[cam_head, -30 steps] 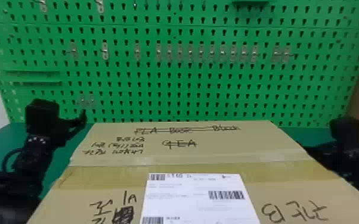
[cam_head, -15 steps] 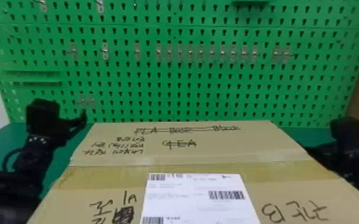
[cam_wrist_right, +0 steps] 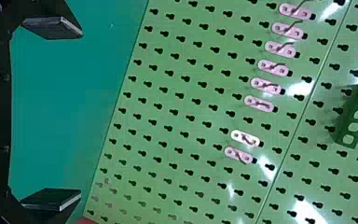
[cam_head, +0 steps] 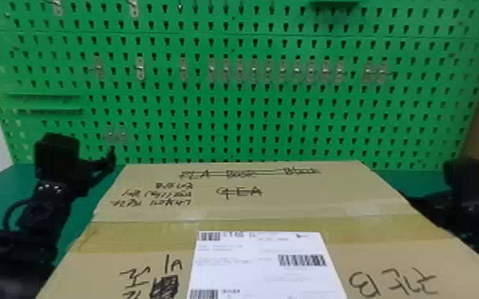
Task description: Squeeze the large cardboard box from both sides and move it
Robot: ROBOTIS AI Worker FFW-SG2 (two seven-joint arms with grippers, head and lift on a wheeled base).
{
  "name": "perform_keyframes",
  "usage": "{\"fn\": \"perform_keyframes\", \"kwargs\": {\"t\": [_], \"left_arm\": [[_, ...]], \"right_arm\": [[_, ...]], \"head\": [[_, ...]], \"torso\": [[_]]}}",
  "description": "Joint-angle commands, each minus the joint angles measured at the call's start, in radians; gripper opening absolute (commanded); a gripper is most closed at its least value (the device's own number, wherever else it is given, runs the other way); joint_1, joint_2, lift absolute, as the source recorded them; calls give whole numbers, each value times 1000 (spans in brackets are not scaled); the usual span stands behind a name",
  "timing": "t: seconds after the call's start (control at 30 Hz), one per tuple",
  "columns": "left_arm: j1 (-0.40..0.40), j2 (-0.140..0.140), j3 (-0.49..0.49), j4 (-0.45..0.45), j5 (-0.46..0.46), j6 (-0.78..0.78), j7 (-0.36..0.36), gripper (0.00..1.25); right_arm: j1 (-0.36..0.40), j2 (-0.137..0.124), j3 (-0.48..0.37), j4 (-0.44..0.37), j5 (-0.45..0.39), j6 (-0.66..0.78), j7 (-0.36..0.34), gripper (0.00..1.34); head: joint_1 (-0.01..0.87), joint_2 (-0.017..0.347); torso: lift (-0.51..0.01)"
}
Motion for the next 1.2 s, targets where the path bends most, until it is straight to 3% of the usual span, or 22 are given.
{"fn": "perform_keyframes", "kwargs": {"t": [0.0,1.17], "left_arm": [[0,-1,-2,0,2,0,0,1121],[13,-13,-2,-3,0,0,0,1121]], "right_arm": [[4,0,-2,-4,0,0,0,1236],[-4,3,5,-8,-1,2,2,1236]], "head": [[398,51],[398,51]], "torso": [[-209],[-209]]}}
